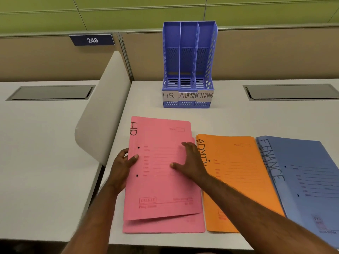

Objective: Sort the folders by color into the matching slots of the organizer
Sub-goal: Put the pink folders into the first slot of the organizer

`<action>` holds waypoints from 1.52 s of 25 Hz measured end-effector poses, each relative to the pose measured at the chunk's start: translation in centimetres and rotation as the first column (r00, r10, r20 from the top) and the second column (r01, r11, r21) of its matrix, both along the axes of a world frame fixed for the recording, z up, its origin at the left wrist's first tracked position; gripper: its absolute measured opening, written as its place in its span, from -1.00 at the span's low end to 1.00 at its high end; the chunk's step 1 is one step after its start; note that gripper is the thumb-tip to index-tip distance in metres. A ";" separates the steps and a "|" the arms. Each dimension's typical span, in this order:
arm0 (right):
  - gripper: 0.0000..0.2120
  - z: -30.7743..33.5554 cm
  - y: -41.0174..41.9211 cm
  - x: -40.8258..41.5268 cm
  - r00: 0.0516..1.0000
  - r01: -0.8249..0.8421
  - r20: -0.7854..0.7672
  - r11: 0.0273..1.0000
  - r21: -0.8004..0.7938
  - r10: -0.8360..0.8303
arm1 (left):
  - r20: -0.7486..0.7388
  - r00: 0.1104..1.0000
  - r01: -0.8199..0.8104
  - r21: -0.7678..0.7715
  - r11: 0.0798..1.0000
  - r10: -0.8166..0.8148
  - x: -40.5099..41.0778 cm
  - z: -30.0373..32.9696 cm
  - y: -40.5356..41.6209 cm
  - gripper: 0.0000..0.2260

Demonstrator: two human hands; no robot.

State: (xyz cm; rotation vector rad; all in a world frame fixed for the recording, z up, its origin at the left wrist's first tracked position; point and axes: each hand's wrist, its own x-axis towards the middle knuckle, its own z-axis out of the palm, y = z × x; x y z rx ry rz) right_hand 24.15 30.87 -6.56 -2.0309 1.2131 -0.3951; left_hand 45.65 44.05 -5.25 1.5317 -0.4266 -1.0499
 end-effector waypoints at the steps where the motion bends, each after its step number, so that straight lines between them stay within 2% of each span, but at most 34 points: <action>1: -0.11 0.6 -0.9 0.3 0.999 0.024 0.044 0.999 -0.025 -0.023 | -0.013 1.000 -0.023 -0.039 0.999 0.022 0.5 0.8 -0.5 -0.64; 5: -0.10 2.8 -4.9 1.9 0.975 0.057 0.214 0.998 0.021 -0.060 | 0.027 0.996 -0.082 -0.201 0.976 0.089 2.1 4.2 -3.2 -0.69; 9: -0.12 5.3 -9.4 3.7 0.938 0.053 0.338 0.994 0.096 -0.082 | 0.098 0.985 -0.106 -0.293 0.950 0.140 2.6 7.2 -6.3 -0.73; 15: -0.01 11.5 -15.9 7.7 0.894 0.036 0.447 0.999 0.013 -0.038 | 0.263 0.925 -0.143 -0.427 0.893 0.274 3.6 12.0 -11.5 -0.73; 21: 0.12 19.8 -22.4 13.2 0.884 -0.022 0.463 0.994 -0.105 0.069 | 0.389 0.889 0.004 -0.537 0.844 0.244 5.6 17.8 -16.9 -0.71; 25: 0.21 23.8 -26.2 16.9 0.818 -0.038 0.572 0.998 -0.049 0.059 | 0.471 0.849 0.093 -0.577 0.812 0.237 7.5 21.1 -20.7 -0.73; 27: 0.16 25.3 -28.0 18.2 0.777 -0.040 0.629 0.999 0.002 0.030 | 0.519 0.819 0.129 -0.579 0.805 0.242 7.9 22.0 -22.6 -0.74; 30: -0.05 27.1 -30.6 19.5 0.739 -0.082 0.673 0.996 0.046 0.030 | 0.570 0.773 0.145 -0.588 0.796 0.280 8.1 21.9 -25.3 -0.78; 32: -0.17 27.7 -32.2 20.1 0.729 -0.120 0.683 0.991 0.059 0.048 | 0.588 0.755 0.140 -0.576 0.805 0.290 8.1 21.2 -27.0 -0.79; 34: -0.22 27.9 -33.5 20.8 0.723 -0.140 0.687 0.989 0.046 0.071 | 0.590 0.747 0.127 -0.581 0.804 0.308 7.8 20.2 -28.8 -0.77; 35: -0.19 28.0 -34.0 21.0 0.722 -0.146 0.687 0.988 0.040 0.079 | 0.582 0.745 0.117 -0.595 0.795 0.325 7.6 19.8 -29.7 -0.76; 38: 0.08 28.4 -35.2 21.6 0.730 -0.134 0.678 0.991 0.024 0.083 | 0.531 0.772 0.079 -0.626 0.776 0.349 7.0 18.9 -32.3 -0.75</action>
